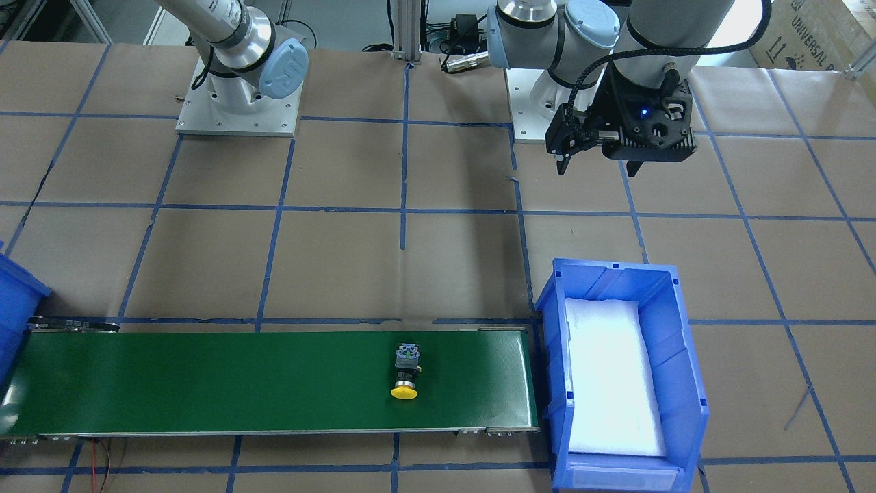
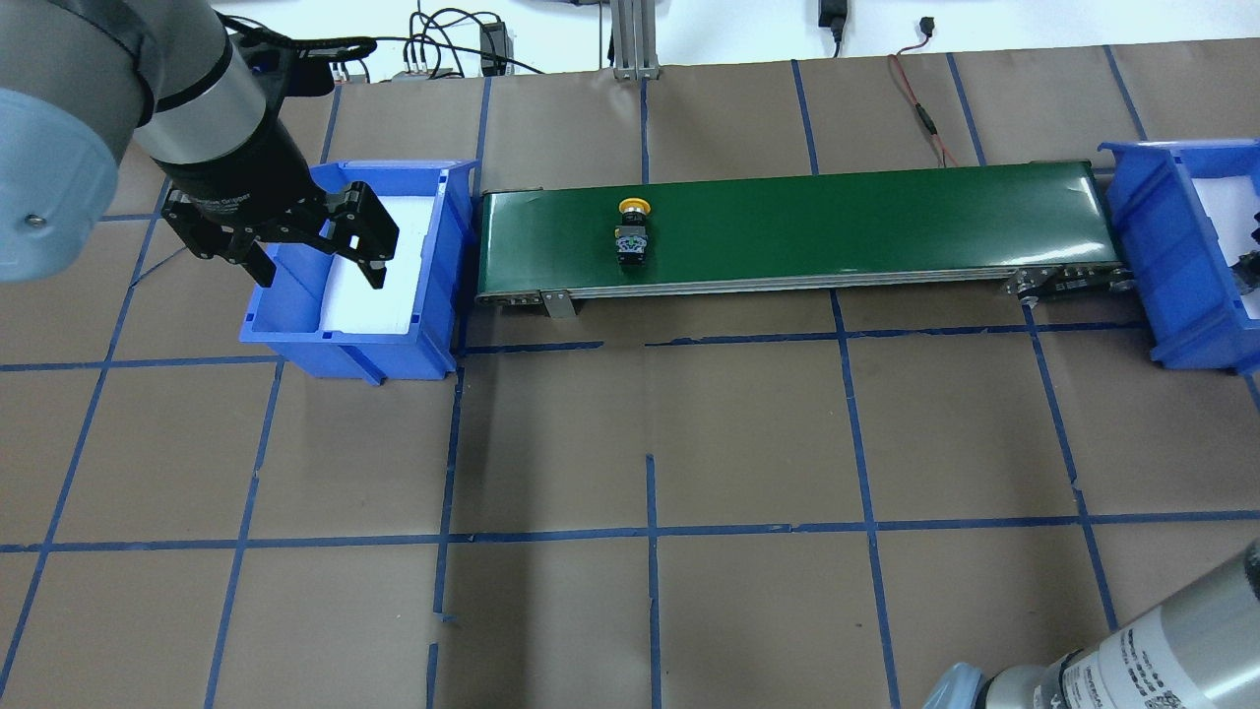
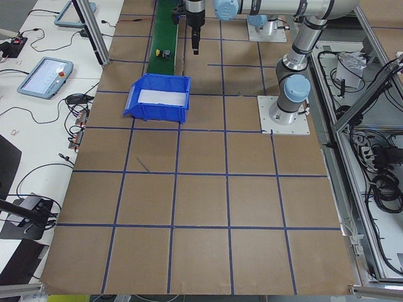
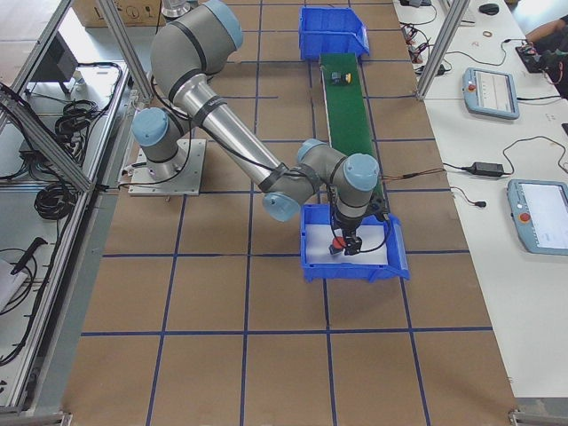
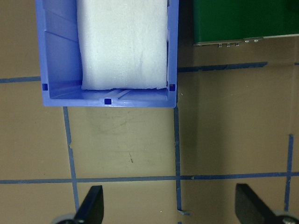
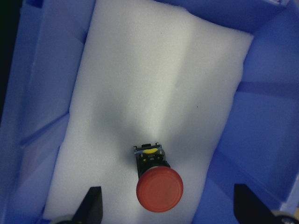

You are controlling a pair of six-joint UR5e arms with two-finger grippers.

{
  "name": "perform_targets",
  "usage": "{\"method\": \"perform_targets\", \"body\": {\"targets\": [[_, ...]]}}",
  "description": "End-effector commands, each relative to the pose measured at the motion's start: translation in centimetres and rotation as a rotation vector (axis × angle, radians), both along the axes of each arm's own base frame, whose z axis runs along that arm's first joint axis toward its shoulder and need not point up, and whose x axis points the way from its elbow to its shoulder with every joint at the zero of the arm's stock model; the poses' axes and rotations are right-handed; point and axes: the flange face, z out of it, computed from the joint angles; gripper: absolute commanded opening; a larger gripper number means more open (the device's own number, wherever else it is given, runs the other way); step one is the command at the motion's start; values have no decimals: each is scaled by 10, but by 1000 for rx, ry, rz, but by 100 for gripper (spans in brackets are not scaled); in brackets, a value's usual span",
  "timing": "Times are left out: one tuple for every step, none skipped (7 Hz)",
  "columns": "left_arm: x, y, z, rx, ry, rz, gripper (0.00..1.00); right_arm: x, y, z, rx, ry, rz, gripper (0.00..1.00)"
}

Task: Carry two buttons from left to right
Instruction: 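Lower the red button into the far bin and open the right gripper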

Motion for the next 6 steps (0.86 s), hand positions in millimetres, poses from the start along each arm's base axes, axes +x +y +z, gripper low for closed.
{"method": "perform_targets", "body": {"targets": [[1, 0, 0, 1, 13, 4, 100, 78, 2, 76, -20, 27, -50, 100], [0, 1, 0, 1, 15, 4, 100, 135, 7, 108, -6, 28, -80, 100], [-1, 1, 0, 1, 18, 6, 100, 176, 15, 127, 0, 19, -147, 100], [-2, 1, 0, 1, 20, 13, 100, 222, 8, 129, -7, 1, -147, 100], [-2, 1, 0, 1, 17, 12, 100, 284, 4, 131, -17, -7, -177, 100], [-2, 1, 0, 1, 17, 12, 100, 326, 5, 126, -19, -21, -202, 100]]}}
